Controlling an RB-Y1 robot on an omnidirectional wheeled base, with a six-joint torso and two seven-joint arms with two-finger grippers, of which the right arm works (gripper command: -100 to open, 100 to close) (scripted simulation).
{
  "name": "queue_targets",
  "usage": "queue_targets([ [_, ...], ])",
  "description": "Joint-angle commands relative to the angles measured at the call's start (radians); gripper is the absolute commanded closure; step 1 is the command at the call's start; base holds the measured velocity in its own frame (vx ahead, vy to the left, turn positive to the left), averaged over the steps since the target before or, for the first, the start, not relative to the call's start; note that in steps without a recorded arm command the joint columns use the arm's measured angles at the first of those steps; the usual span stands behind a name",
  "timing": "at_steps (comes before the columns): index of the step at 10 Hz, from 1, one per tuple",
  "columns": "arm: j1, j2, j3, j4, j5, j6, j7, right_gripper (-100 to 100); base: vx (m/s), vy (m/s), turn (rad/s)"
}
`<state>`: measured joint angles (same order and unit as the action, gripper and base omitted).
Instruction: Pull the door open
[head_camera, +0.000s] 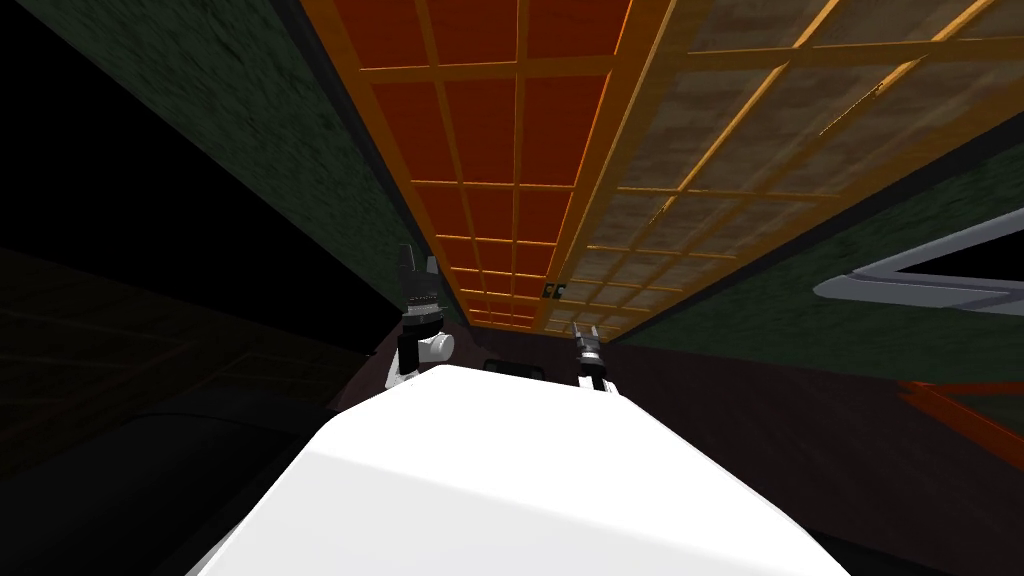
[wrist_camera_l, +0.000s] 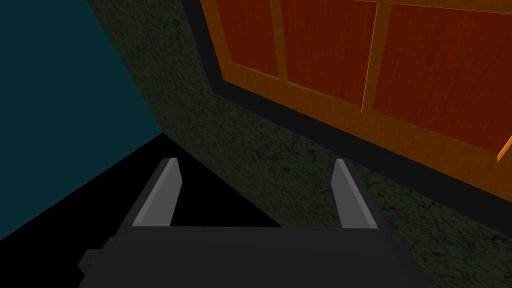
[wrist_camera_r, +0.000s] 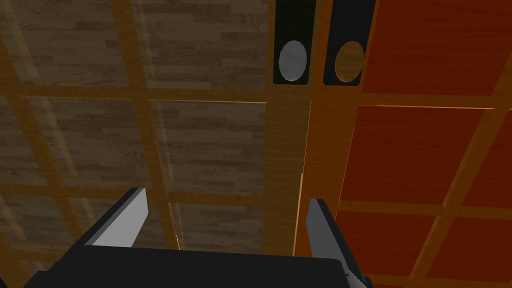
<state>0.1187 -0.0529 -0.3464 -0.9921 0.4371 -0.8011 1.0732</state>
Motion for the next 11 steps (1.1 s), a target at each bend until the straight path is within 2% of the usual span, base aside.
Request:
queue_targets([
  [1, -0.01, 0.005, -0.006, 0.029, 0.011, -0.01, 0.024, -100, 0.148, 0.011, 0.04],
  [2, -0.019, 0.011, -0.011, 0.055, 0.021, -0.019, 0.045, -100, 0.14, 0.01, 0.054],
  [9, -0.061, 0.038, -0.03, 0.151, 0.056, -0.049, 0.12, -100, 0.124, 0.006, 0.037],
  [10, -0.053, 0.036, -0.027, 0.138, 0.053, -0.045, 0.111, -100, 0.062, -0.008, 0.011],
  [11, -0.036, 0.021, -0.033, 0.154, 0.052, -0.044, 0.118, -100, -0.088, 0.016, -0.079],
])
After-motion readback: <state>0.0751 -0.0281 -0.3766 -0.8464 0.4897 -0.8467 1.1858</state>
